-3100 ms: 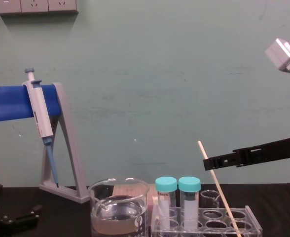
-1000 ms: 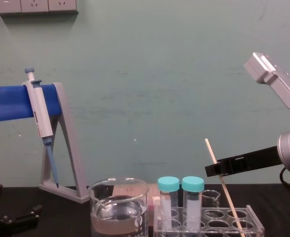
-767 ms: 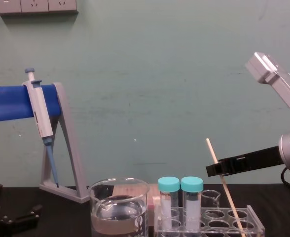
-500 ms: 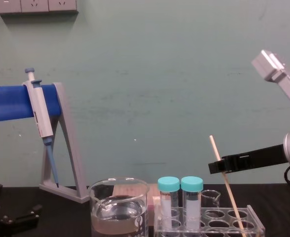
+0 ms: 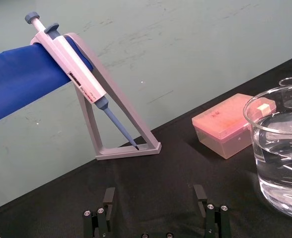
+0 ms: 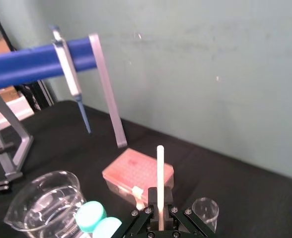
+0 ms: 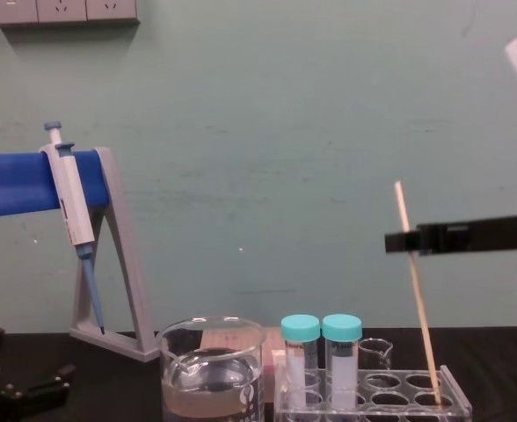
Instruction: Hold the thermometer with one hand and immerse one end into the beaker, then reinsert it into the test tube rack.
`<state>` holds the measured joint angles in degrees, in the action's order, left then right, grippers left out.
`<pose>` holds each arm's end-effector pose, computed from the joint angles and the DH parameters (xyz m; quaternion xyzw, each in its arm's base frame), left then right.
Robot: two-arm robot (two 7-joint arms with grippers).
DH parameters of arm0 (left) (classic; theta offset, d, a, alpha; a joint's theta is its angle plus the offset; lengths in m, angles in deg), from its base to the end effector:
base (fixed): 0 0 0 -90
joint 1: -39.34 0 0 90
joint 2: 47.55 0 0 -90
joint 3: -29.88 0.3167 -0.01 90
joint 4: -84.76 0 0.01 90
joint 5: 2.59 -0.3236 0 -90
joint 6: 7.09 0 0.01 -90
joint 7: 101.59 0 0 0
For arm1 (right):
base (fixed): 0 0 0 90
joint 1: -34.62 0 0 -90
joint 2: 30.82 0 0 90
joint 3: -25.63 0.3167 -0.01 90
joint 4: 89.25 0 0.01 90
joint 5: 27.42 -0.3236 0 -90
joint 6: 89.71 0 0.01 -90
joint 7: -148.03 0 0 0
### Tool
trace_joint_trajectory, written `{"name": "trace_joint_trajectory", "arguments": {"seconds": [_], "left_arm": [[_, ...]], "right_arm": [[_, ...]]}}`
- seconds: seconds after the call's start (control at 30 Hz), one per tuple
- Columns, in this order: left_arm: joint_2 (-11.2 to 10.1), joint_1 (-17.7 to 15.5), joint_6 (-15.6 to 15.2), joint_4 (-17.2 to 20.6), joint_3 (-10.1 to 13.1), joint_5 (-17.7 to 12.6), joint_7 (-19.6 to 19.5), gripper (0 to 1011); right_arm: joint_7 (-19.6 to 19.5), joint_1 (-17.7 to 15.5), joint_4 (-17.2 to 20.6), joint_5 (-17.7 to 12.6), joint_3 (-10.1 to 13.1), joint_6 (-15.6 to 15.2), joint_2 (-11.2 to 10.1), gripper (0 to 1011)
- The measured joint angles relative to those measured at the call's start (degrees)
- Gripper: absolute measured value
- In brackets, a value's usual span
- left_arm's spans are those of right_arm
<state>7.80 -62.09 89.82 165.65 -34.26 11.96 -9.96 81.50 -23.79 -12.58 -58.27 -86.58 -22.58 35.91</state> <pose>0.3764 0.0940 -0.3267 0.1415 -0.1324 0.5800 0.7912 0.4820 -0.0440 -0.2007 -0.0765 0.0860 -0.4363 0.8924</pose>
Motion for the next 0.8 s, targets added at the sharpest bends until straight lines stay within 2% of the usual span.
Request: {"name": "trace_joint_trajectory", "arguments": {"seconds": [0.27,0.3,0.4,0.43,0.53,0.67,0.8], "left_arm": [[0.0,0.0,0.0,0.0,0.0,0.0,0.0,1004],[0.0,0.0,0.0,0.0,0.0,0.0,0.0,1004],[0.0,0.0,0.0,0.0,0.0,0.0,0.0,1004],[0.0,0.0,0.0,0.0,0.0,0.0,0.0,1004],[0.0,0.0,0.0,0.0,0.0,0.0,0.0,1003],[0.0,0.0,0.0,0.0,0.0,0.0,0.0,1004],[0.0,0.0,0.0,0.0,0.0,0.0,0.0,1004]], "right_arm": [[-1.5,-3.6,10.8,0.0,1.4,3.4,-4.1,53],[-1.5,-4.4,12.6,0.0,1.7,4.3,-4.8,53],[-1.3,-5.6,14.8,-0.2,2.1,6.4,-5.5,53],[-1.0,-6.4,16.2,-0.2,2.3,8.3,-5.8,53],[-0.2,-7.5,17.8,0.1,2.2,12.1,-5.9,54],[1.3,-7.5,18.4,0.3,1.3,15.3,-5.1,54],[2.7,-6.1,17.7,0.5,-0.5,16.4,-3.8,53]]}}
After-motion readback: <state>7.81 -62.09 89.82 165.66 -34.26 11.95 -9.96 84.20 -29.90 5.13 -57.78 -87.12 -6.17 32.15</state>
